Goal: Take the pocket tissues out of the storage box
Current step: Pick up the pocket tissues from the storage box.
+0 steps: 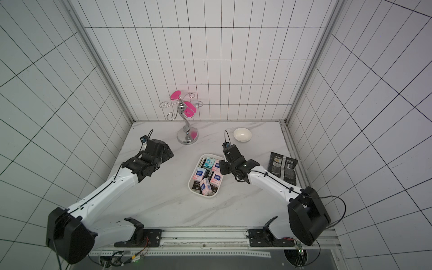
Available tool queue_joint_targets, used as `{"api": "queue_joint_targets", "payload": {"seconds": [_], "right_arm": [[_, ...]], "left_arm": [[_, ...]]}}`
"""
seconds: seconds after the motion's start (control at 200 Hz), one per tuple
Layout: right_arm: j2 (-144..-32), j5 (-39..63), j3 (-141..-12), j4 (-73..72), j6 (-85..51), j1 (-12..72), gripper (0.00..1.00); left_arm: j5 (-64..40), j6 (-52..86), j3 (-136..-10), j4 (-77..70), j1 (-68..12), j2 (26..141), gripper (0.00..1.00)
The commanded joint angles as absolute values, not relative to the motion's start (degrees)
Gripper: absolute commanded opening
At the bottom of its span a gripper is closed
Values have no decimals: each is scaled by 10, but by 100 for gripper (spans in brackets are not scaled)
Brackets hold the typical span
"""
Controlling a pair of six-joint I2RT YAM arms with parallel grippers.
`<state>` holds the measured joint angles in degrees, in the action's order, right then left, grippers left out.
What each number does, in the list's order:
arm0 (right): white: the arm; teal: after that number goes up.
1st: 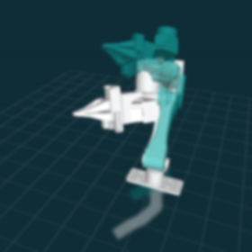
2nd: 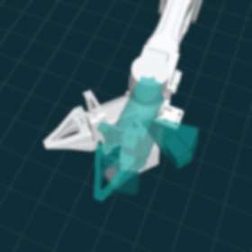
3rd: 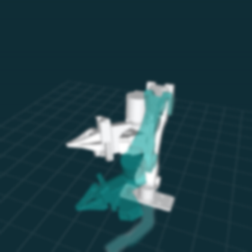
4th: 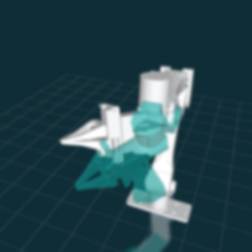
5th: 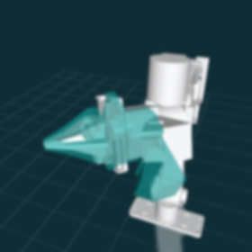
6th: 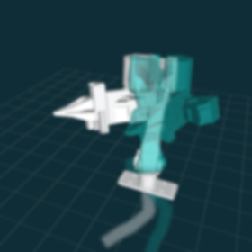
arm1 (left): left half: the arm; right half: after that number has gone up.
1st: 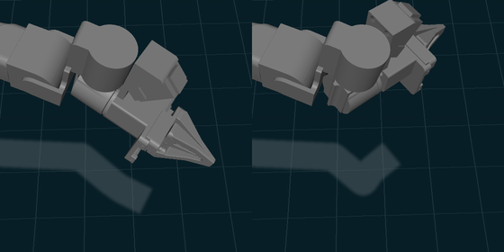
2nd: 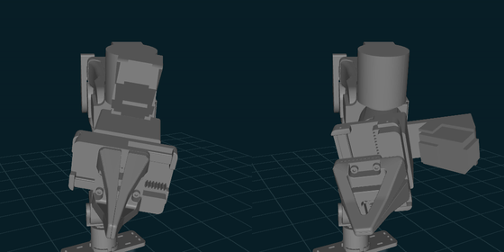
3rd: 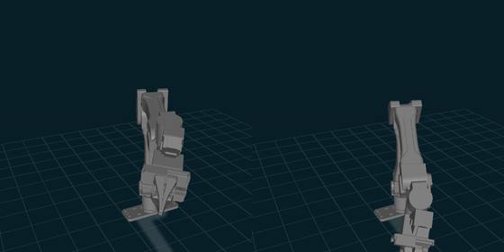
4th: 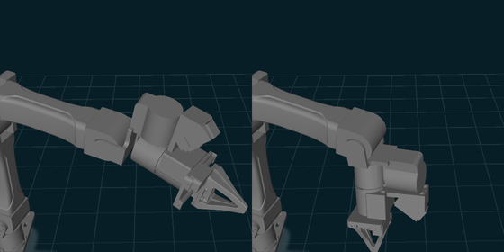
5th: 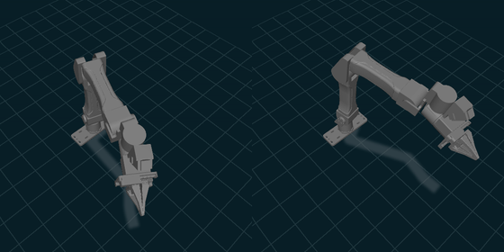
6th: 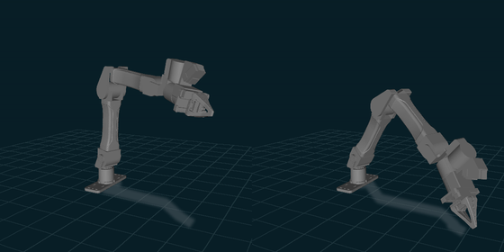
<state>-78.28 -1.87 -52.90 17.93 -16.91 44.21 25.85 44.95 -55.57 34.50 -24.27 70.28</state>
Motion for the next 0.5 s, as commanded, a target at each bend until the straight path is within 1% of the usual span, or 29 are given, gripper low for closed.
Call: {"api": "queue_joint_targets", "payload": {"seconds": [0.0, 0.17, 0.495], "right_arm": [[-763, -40, -521, 221, -166, 485, 54], [-760, -23, -506, 205, -189, 543, 55], [-814, -7, -509, 170, -212, 590, 55]], "left_arm": [[266, 440, -555, 339, -243, 701, 98], [269, 439, -553, 340, -243, 703, 98], [270, 437, -562, 344, -247, 706, 98]]}}
